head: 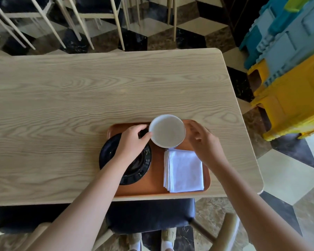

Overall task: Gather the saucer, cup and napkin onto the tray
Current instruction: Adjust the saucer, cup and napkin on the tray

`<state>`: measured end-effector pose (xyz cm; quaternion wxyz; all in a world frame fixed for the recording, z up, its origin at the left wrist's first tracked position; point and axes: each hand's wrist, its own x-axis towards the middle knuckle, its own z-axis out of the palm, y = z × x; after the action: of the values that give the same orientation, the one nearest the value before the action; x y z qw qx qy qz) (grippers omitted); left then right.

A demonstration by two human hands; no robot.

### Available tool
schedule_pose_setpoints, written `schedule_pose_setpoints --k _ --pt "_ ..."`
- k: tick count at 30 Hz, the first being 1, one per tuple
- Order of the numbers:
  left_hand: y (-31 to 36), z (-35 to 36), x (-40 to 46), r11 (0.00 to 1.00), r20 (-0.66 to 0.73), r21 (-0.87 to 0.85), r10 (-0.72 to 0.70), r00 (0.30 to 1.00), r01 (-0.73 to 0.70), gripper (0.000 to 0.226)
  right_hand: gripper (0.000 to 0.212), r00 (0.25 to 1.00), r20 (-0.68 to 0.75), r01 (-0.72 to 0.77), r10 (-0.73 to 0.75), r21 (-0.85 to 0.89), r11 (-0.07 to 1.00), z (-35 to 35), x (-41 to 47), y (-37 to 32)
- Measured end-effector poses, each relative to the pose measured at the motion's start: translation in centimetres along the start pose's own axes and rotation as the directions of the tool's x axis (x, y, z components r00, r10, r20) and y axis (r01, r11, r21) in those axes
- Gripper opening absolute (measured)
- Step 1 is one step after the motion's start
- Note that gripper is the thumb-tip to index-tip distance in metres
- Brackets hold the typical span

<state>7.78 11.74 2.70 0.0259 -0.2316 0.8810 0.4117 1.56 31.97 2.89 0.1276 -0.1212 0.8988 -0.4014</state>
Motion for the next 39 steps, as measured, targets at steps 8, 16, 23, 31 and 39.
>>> schedule_pose_setpoints --k 8,16,23,31,39 --pt "-0.1 1.1 -1.8 0.997 -0.110 -0.061 0.048 0.993 -0.055 0.047 0.041 1.000 -0.018 -0.022 0.022 -0.012 1.000 0.0 -3.5 2.7" --pt "0.1 1.4 -1.7 0.992 -0.150 -0.040 0.116 0.982 -0.123 0.042 0.037 0.966 -0.037 0.246 -0.255 -0.162 0.956 0.5 -1.9 0.7" --pt "0.0 1.6 -1.6 0.991 -0.179 -0.033 0.124 0.976 -0.132 0.040 0.034 0.927 -0.110 0.321 -0.357 -0.254 0.912 0.6 -1.8 0.7" --pt "-0.8 3.1 -5.9 0.844 -0.157 0.328 0.491 0.857 -0.424 0.048 0.045 0.946 -0.057 0.273 -0.321 -0.399 0.875 0.8 -4.7 4.1" --pt "-2.3 7.7 -10.1 0.673 0.310 0.466 0.485 0.818 -0.575 0.051 0.048 0.912 0.146 0.400 -0.382 -0.512 0.760 2.1 -8.6 7.2"
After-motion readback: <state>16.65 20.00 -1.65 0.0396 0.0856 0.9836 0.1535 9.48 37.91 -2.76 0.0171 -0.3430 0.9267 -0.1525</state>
